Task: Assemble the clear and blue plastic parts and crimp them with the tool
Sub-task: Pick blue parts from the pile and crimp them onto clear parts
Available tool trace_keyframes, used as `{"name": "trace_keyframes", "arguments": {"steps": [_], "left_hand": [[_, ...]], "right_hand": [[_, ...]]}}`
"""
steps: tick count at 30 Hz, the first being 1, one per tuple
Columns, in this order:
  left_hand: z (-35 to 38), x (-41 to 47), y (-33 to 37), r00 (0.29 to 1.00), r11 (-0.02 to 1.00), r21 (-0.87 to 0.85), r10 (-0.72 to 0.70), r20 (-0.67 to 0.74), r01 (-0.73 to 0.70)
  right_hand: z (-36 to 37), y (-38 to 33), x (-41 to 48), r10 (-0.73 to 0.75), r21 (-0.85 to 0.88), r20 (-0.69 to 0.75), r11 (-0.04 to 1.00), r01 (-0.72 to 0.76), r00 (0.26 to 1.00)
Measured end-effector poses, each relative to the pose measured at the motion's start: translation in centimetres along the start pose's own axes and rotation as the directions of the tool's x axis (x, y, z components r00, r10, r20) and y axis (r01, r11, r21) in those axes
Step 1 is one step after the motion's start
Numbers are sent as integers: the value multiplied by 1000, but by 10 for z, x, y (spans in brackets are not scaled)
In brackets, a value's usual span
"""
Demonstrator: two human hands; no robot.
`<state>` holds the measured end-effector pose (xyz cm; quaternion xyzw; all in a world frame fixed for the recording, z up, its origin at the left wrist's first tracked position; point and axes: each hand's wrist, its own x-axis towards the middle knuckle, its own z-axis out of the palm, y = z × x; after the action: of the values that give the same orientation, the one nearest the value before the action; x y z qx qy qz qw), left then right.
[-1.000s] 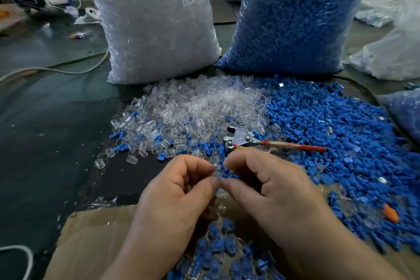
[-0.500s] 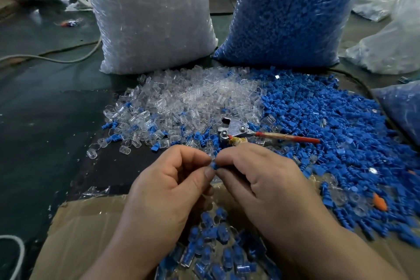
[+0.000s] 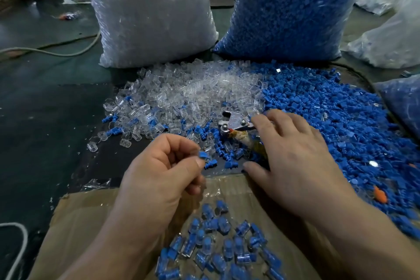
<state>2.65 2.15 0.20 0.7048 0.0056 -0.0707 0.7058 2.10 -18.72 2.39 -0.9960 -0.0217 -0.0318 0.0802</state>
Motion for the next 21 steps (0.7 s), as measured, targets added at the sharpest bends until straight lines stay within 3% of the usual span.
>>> {"name": "trace_keyframes", "arguments": {"steps": [3, 9, 16, 21], "left_hand": [[2, 0, 2, 999, 996, -82, -34, 5, 35], [3, 2, 0, 999, 993, -111, -36, -7, 35], [2, 0, 5, 1000, 977, -214, -23, -2, 22], [-4, 0, 4, 997, 984, -162, 77, -10, -78]], "right_hand": [[1, 10, 4, 35, -125, 45, 992, -29, 998], [-2, 14, 10, 64, -144, 24, 988, -60, 998], [-18, 5, 0, -88, 156, -74, 983, 99, 993], [-26, -1, -13, -238, 164, -33, 957, 240, 971]]}}
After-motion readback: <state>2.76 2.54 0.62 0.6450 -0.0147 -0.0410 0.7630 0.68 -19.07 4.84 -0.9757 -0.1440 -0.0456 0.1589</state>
